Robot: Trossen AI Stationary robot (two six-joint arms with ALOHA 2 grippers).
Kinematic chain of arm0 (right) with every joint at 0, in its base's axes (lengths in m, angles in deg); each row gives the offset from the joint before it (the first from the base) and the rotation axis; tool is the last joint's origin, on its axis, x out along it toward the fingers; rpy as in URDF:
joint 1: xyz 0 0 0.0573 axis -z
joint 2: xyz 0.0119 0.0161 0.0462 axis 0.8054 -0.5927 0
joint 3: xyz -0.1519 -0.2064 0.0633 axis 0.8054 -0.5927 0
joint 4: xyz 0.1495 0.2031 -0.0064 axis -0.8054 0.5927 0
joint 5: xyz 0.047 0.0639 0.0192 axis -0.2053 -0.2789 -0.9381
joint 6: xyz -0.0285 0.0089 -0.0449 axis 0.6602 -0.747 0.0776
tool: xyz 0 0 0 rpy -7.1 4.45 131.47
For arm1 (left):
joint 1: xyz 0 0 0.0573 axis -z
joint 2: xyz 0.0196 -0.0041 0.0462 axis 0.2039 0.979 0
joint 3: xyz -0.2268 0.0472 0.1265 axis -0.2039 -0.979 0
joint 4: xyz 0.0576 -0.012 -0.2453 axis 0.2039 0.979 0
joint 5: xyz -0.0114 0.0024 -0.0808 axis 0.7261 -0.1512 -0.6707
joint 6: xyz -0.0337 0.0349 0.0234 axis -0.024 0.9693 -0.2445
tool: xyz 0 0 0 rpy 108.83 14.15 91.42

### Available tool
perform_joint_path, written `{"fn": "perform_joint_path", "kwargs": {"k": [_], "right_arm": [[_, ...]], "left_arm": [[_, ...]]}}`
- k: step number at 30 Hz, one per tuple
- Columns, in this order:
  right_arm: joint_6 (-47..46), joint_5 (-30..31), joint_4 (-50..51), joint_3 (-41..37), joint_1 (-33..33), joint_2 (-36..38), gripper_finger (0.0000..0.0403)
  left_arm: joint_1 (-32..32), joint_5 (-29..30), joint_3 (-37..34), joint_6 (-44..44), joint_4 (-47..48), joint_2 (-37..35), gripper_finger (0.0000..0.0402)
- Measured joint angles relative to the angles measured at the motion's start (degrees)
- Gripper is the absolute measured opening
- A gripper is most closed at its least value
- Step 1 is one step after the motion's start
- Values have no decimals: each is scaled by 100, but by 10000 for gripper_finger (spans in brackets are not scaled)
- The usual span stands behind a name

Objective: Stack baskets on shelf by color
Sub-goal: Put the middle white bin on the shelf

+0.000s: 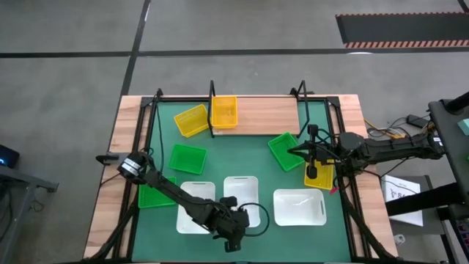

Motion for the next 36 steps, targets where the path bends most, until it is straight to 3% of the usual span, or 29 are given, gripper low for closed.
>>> {"fn": "perform_joint_path", "kwargs": {"k": [4, 10, 16, 21, 29, 36], "right_arm": [[0, 2, 0, 0, 0, 0, 9], [-16, 2, 2, 0, 0, 0, 9], [-4, 2, 4, 0, 0, 0, 9], [-9, 2, 60, 0, 0, 54, 9], [-15, 2, 355, 0, 0, 475, 9], [-65, -19, 855, 0, 0, 1189, 9]], "left_arm": [[0, -19, 0, -24, -13, 0, 9], [7, -39, 271, -27, 0, 0, 1], [11, -152, 1034, 406, 71, -13, 0], [11, 26, 1895, 877, 985, -17, 0], [-68, 836, 2847, 2118, 1958, -20, 0], [-416, 1189, 3032, 3775, 2253, -22, 0]]}}
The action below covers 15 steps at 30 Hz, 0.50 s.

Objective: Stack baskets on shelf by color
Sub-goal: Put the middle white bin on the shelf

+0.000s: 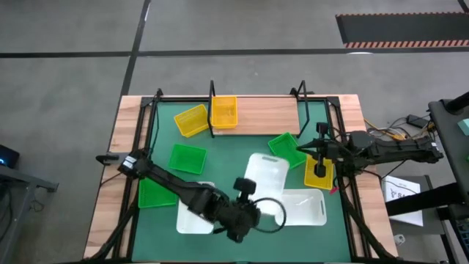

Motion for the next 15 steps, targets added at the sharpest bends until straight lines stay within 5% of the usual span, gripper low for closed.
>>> {"fn": "perform_joint_path", "kwargs": {"k": [7, 15], "right_arm": [[-12, -780, 251, 2, -2, 561, 9], [6, -1082, 656, -2, -11, 1123, 9]], "left_arm": [[-887, 9, -68, 1472, 264, 0, 0], [-2211, -34, -179, 1993, 224, 0, 0]]}}
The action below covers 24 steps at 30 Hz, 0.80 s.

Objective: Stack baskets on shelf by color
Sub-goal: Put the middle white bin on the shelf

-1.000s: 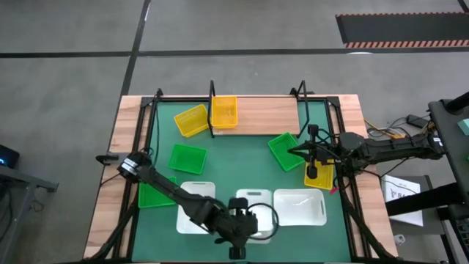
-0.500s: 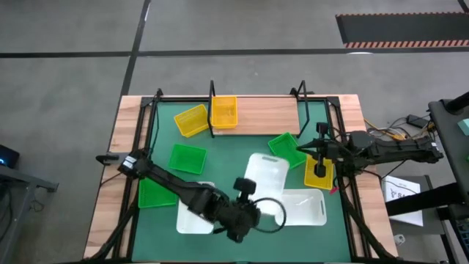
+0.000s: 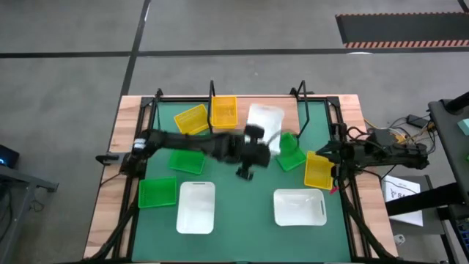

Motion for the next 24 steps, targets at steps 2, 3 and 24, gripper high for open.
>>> {"fn": "perform_joint_path", "kwargs": {"k": [2, 3, 24], "right_arm": [[2, -1, 49, 6, 0, 120, 9], [8, 0, 101, 6, -2, 173, 9], [209, 0, 292, 6, -2, 272, 9]], "left_arm": [[-325, -133, -171, 92, -281, 1, 0], [-481, -233, -257, 139, -460, 10, 0], [-1605, -903, -1594, 175, -2185, 22, 0]]}}
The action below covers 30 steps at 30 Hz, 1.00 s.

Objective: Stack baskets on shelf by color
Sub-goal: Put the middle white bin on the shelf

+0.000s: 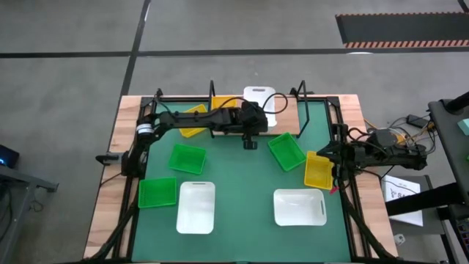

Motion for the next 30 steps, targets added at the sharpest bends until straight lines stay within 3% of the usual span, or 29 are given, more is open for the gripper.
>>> {"fn": "perform_joint_path", "kwargs": {"k": [30], "right_arm": [[-50, 0, 4, -2, 0, -26, 9]], "left_arm": [[-120, -9, -326, -11, 10, 0, 0]]}}
